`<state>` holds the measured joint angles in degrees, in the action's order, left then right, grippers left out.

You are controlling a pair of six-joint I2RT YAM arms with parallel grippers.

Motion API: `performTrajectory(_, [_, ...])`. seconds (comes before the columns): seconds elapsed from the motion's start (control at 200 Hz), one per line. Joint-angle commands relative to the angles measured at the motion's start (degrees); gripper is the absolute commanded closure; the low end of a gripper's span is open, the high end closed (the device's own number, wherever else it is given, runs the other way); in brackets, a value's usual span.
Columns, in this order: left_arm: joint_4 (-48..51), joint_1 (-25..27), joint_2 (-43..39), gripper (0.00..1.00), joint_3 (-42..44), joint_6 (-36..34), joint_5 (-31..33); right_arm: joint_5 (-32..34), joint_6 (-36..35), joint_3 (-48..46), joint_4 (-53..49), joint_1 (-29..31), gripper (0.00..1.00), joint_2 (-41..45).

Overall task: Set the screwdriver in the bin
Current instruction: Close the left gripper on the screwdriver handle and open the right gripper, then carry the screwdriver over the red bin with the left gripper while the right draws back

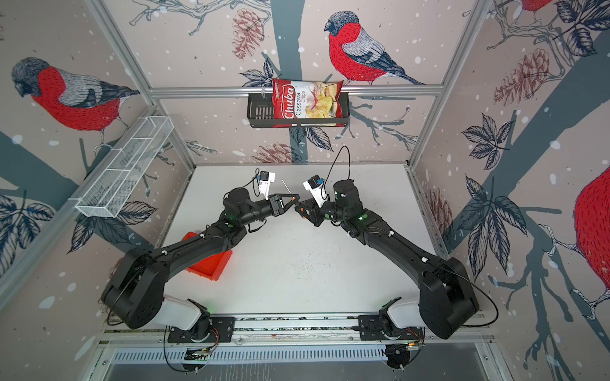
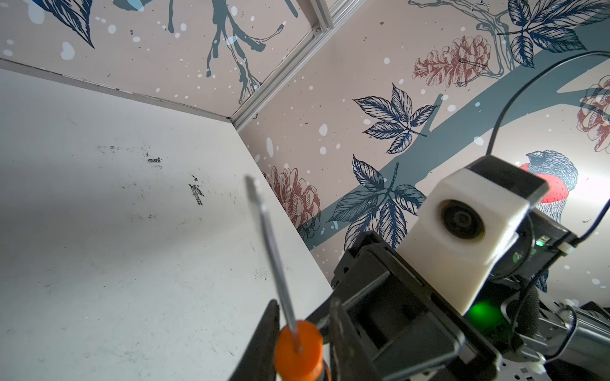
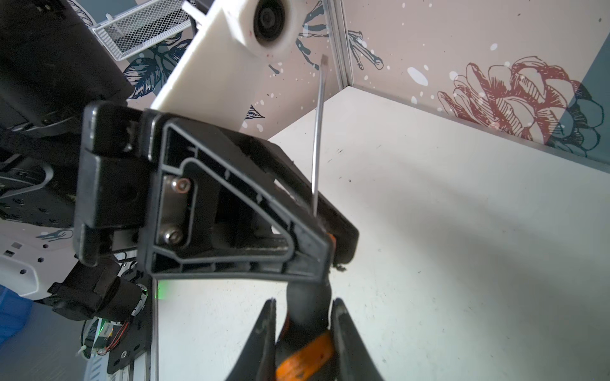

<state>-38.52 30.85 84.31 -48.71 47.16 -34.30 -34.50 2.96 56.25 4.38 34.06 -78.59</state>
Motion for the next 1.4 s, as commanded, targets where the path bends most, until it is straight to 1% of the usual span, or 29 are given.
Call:
performTrajectory(0.0, [-3.05,-0.11,-0.54,0.78,0.29,-0.05,-0.32,-0.13,-0.75,0.53,1.31,0.13,0.95,-0.12])
performTrajectory(0.085, [-2.8,-0.15,-0.71,0.82,0.41,-0.05,0.03,0.05,-0.81,0.7,1.16,0.13,0.94,-0.24])
performTrajectory(0.215, [-2.06,-0.16,-0.95,0.86,0.4,-0.2,0.78,0.4,-0.93,0.92,0.98,0.13,0.89,-0.24])
performTrajectory(0.265, [-1.62,-0.25,-1.08,0.87,0.38,-0.22,1.24,0.61,-0.94,1.08,0.89,0.13,0.83,-0.16])
performTrajectory(0.41, [-0.94,-0.67,-1.82,0.9,1.16,0.1,2.58,0.93,-1.58,1.49,0.81,0.17,0.57,0.1])
performTrajectory(0.515, [-0.68,-1.26,-3.06,0.91,2.33,0.21,3.89,0.77,-2.46,1.67,0.76,0.39,0.48,0.19])
performTrajectory(0.6, [-0.29,-2.08,-4.58,0.92,3.9,0.18,5.36,0.56,-3.16,2.01,0.63,0.89,0.36,0.14])
performTrajectory(0.826, [3.82,-5.78,-10.57,0.93,7.88,-0.21,7.6,0.33,-5.61,3.63,0.4,3.52,0.15,-1.64])
performTrajectory(0.996, [12.89,-8.74,-17.84,0.93,11.26,-2.09,11.76,-0.28,-7.74,6.08,0.36,6.53,0.03,-4.73])
performTrajectory(1.051, [15.53,-9.8,-20.53,0.93,12.55,-2.5,12.83,-0.62,-8.51,7.17,0.27,7.65,0.0,-5.98])
performTrajectory(1.121, [19.41,-11.21,-23.94,0.93,13.89,-2.51,14.44,-0.65,-9.45,8.48,0.09,9.09,0.0,-7.53])
performTrajectory(1.231, [28.88,-13.1,-29.01,0.93,14.54,-3.04,17.67,-0.7,-10.55,10.23,-0.03,10.73,0.0,-9.96])
performTrajectory(1.396, [40.98,-14.81,-36.58,0.93,15.02,-4.27,22.38,-0.59,-12.09,12.16,-0.1,13.4,0.0,-12.31])
